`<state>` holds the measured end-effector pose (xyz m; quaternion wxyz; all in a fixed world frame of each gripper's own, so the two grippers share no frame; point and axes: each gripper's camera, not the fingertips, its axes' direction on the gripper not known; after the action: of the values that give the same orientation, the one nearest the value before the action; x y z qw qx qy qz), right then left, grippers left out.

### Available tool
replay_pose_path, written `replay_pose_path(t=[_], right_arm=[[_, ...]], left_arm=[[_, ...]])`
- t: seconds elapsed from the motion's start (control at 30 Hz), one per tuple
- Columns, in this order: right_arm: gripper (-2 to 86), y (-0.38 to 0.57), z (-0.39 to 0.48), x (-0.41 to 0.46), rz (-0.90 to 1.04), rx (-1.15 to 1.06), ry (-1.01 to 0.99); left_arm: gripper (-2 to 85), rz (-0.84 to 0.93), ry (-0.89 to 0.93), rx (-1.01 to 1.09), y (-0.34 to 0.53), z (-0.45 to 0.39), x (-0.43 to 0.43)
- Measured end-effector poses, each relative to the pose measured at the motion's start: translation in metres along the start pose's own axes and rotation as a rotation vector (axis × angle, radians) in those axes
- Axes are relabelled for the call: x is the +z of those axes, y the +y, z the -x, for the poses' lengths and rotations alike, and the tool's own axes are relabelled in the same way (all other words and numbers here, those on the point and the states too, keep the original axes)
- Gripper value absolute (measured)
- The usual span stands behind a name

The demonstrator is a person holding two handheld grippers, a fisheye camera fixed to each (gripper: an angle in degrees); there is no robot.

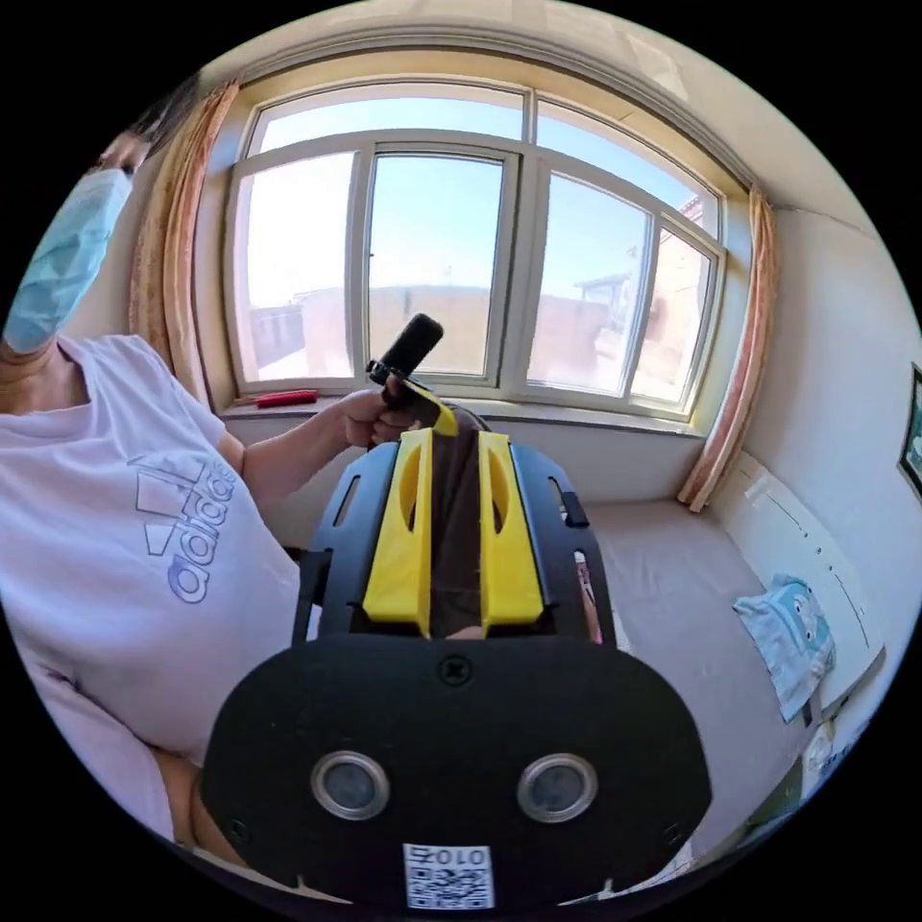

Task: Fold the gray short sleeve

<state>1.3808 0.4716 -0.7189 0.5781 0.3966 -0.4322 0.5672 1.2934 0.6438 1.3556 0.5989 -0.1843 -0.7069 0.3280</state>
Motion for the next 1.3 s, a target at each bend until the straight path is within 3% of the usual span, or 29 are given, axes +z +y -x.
replay_pose_path(t=[0.1,0.23,0.3,0.37,0.47,0.53,0.63,0.8,0.9,1.1,1.3], right_arm=[[9.7,-0.007,0.038,0.05,0.125,-0.078,0.009],[6.7,0.003,0.053,0.125,0.37,-0.107,0.281],[3.6,0.004,0.054,0.127,0.316,-0.127,0.452],[3.0,0.001,0.046,0.121,0.301,-0.128,0.483],[2.6,-0.002,0.011,0.103,0.299,-0.045,0.229],[2.5,0.006,-0.029,0.082,0.143,0.087,-0.047],[2.3,0.026,-0.076,0.07,-0.088,0.218,-0.392],[2.2,0.067,-0.143,0.069,-0.394,0.414,-0.7],[2.2,0.08,-0.167,0.063,-0.377,0.485,-0.613],[2.3,0.084,-0.186,0.045,-0.511,0.435,-0.685],[2.5,0.082,-0.211,0.033,-0.669,0.46,-0.697]], left_arm=[[4.5,-0.082,-0.002,-0.004,-0.004,0.005,-0.007],[4.7,-0.119,0.01,0.009,-0.011,0.008,-0.01],[5.0,-0.086,-0.008,0.033,-0.017,0.007,-0.008],[5.3,-0.071,-0.026,0.043,-0.019,0.009,-0.008],[5.7,-0.083,-0.061,0.036,-0.013,0.023,-0.017],[5.9,-0.081,-0.065,-0.02,-0.004,0.045,-0.02],[6.4,-0.101,0.023,-0.1,0.019,0.078,-0.015],[7.8,-0.126,0.262,-0.109,0.041,0.103,-0.001],[8.0,-0.155,0.231,-0.077,0.056,0.097,-0.016],[7.6,-0.117,0.03,0.043,0.112,0.05,-0.044],[5.9,-0.102,0.055,0.173,0.16,0.004,-0.04]])
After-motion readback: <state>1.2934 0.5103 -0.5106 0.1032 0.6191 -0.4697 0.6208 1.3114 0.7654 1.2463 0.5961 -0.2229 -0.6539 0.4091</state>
